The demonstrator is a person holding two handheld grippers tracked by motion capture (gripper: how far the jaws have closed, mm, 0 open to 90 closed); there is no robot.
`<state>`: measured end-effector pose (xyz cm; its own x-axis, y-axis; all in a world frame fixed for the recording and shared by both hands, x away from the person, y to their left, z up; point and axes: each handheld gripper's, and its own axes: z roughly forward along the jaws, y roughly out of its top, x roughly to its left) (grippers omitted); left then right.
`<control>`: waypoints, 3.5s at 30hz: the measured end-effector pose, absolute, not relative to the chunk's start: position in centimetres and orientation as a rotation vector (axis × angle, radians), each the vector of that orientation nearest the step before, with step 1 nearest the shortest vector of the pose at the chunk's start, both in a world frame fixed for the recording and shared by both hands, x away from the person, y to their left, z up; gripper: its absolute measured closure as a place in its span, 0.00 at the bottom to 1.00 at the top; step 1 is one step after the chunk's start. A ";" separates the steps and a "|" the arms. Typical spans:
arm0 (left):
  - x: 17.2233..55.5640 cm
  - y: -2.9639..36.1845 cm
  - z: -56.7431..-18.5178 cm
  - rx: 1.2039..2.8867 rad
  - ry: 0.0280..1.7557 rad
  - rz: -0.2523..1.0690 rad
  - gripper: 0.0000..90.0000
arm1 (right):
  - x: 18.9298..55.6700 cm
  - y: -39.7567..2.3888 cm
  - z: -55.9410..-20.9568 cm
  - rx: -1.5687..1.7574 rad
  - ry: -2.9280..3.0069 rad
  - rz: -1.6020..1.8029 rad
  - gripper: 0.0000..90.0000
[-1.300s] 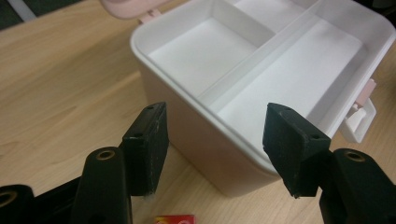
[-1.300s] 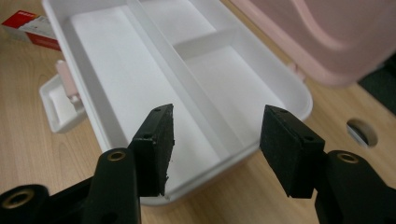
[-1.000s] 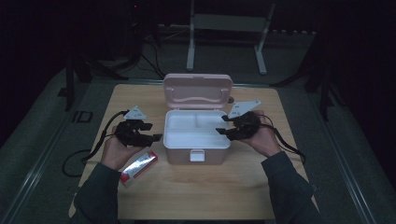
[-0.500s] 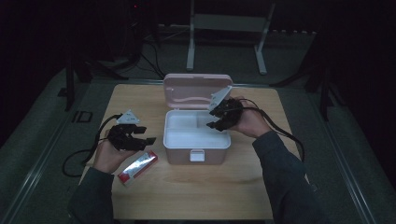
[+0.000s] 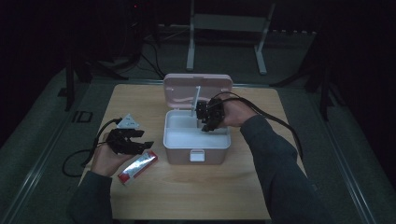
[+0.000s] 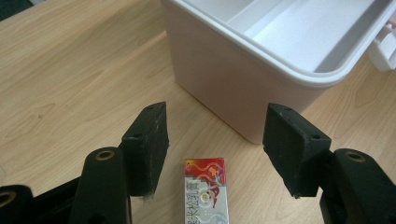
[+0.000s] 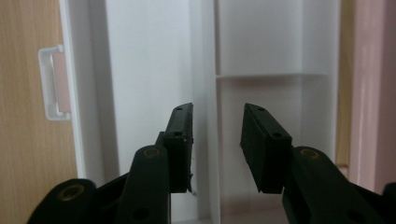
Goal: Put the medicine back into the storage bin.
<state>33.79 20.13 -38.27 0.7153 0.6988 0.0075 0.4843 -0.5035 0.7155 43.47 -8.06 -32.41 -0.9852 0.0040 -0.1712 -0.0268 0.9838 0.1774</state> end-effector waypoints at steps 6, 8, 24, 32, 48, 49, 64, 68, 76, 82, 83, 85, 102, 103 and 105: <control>33.9 20.0 -38.4 2.227 0.881 0.371 0.45 | 44.5 -5.8 -32.9 -0.056 3.037 0.095 0.85; 33.9 20.0 -38.5 2.227 0.879 0.367 0.45 | 44.7 -5.3 -33.1 -0.056 3.046 0.063 0.88; 33.8 18.3 -39.7 2.260 0.835 0.321 0.46 | 45.5 -3.8 -34.6 -0.056 3.084 -0.072 0.97; 33.7 18.1 -39.8 2.263 0.827 0.318 0.46 | 45.5 -3.7 -35.1 -0.059 3.091 -0.086 0.97; 33.7 18.2 -39.9 2.264 0.824 0.314 0.46 | 45.7 -3.7 -35.3 -0.072 3.112 -0.087 0.99; 33.7 18.2 -39.9 2.263 0.823 0.313 0.46 | 45.7 -3.7 -35.3 -0.073 3.112 -0.087 0.99; 33.7 18.3 -39.9 2.258 0.822 0.313 0.46 | 45.8 -3.7 -35.2 -0.082 3.117 -0.085 0.99; 33.7 18.3 -39.9 2.260 0.820 0.312 0.46 | 45.9 -3.9 -35.2 -0.082 3.123 -0.062 1.00; 33.8 18.2 -40.1 2.256 0.821 0.306 0.46 | 45.9 -4.1 -35.0 -0.092 3.116 -0.040 1.00; 33.8 18.2 -40.2 2.258 0.819 0.304 0.46 | 45.9 -4.3 -34.6 -0.099 3.103 -0.017 1.00; 33.8 18.2 -40.2 2.258 0.822 0.305 0.46 | 45.9 -4.3 -34.6 -0.097 3.102 -0.013 1.00; 33.8 18.2 -40.2 2.256 0.821 0.304 0.46 | 45.8 -4.3 -34.4 -0.086 3.103 -0.008 1.00; 33.8 18.3 -40.1 2.250 0.825 0.307 0.46 | 45.1 -5.5 -31.0 -0.084 3.088 0.106 1.00; 33.8 18.4 -40.1 2.251 0.825 0.308 0.46 | 45.0 -5.7 -30.9 -0.092 3.081 0.109 1.00; 33.8 18.4 -40.1 2.252 0.823 0.313 0.46 | 44.8 -6.2 -30.5 -0.078 3.069 0.092 1.00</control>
<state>33.80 18.45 -40.12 0.7683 0.6399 -0.0144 0.4686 -0.5471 0.6936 44.76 -6.23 -30.55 -0.9963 -0.0486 -0.0712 -0.0528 0.9969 0.0583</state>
